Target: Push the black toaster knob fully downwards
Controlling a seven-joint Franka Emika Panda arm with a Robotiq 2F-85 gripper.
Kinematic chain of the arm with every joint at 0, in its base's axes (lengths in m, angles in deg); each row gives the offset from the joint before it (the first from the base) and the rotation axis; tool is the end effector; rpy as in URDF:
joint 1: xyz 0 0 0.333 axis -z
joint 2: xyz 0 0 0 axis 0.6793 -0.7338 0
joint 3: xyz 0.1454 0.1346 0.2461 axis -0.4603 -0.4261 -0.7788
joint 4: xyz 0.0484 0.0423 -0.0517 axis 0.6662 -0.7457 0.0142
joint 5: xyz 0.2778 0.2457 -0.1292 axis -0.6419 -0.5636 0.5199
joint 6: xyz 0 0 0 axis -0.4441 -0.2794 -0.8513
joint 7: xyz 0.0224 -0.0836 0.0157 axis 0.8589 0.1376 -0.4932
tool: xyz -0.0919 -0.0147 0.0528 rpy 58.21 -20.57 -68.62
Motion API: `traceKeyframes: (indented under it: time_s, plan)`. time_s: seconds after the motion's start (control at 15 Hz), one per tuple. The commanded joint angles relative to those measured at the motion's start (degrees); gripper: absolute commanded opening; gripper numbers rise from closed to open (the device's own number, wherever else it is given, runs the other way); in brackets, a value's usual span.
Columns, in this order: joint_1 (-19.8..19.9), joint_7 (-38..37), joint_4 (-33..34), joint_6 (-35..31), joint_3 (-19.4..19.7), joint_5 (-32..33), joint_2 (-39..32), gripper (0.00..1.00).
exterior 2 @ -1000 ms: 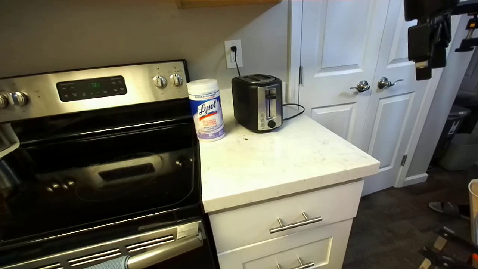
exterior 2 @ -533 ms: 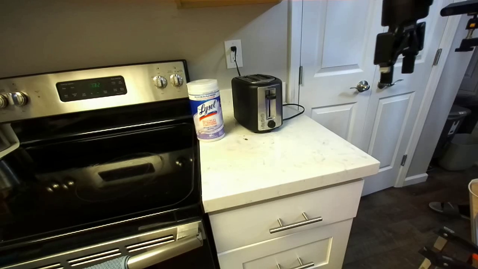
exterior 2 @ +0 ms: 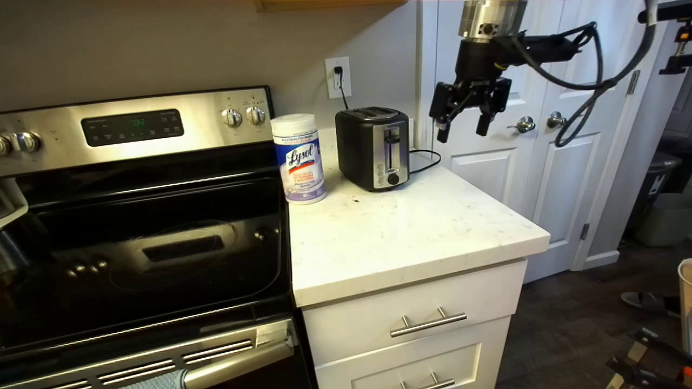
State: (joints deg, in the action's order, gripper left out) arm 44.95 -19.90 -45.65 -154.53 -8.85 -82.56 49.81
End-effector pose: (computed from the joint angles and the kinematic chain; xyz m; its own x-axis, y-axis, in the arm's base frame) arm 0.5026 0.0486 0.4653 0.8878 -0.4287 0.1675 -0.4278 -0.9029 -0.0433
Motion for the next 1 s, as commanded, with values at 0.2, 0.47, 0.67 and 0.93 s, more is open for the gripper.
traceKeyframes:
  time_s: [0.2, 0.47, 0.67, 0.93]
  plan:
    - [-2.85, -8.32, 12.42, -6.63, 0.14, 1.52, -10.87, 1.00]
    - [-4.37, -11.49, 18.76, -6.85, 1.38, 2.71, -15.40, 0.67]
    - [-5.35, -13.73, 22.35, -5.84, 2.73, 3.57, -18.10, 0.47]
    - [-6.52, -15.60, 25.25, -5.69, 4.64, 4.50, -20.50, 0.20]
